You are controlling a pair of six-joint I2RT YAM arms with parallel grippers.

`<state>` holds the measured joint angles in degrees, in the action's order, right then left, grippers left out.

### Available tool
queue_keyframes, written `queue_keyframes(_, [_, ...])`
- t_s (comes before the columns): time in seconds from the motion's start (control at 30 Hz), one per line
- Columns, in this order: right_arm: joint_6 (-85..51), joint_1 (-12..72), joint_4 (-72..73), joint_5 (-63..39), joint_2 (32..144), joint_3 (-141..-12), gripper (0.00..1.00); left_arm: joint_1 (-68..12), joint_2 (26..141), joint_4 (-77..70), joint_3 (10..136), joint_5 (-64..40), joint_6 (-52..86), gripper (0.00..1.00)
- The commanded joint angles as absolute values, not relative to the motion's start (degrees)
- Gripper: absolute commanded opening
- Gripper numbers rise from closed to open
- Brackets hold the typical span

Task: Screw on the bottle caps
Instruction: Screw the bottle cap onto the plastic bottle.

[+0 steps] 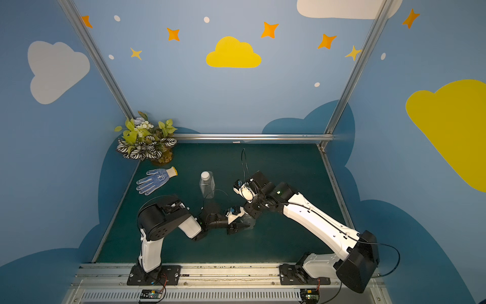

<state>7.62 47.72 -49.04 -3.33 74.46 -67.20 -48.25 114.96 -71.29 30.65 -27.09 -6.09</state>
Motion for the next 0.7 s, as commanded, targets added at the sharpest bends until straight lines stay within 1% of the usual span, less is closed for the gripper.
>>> queue_keyframes(0.0, [7.5, 48.3, -51.9, -6.2, 75.8, -67.5, 0.43, -48.1, 113.9, -69.4, 30.9, -27.6, -5.7, 0.45])
queue_keyframes(0.2, [6.8, 48.6, -52.1, -5.8, 75.7, -67.2, 0.39, -48.1, 113.8, -69.3, 30.8, -27.5, -5.7, 0.45])
queue_keyframes(0.27, [6.8, 48.9, -52.3, -5.9, 75.6, -67.1, 0.40, -48.1, 113.8, -69.3, 30.9, -27.5, -5.8, 0.45])
queue_keyframes(0.33, [6.6, 49.1, -52.7, -5.8, 75.7, -67.1, 0.45, -48.1, 113.7, -69.3, 30.9, -27.5, -5.7, 0.45])
queue_keyframes(0.43, [6.4, 49.3, -53.0, -5.1, 76.0, -66.9, 0.48, -48.1, 113.6, -69.3, 30.9, -27.5, -5.8, 0.45])
queue_keyframes(0.67, [5.7, 49.4, -53.1, -2.9, 76.3, -66.4, 0.48, -48.1, 113.6, -69.2, 30.9, -27.4, -5.9, 0.45])
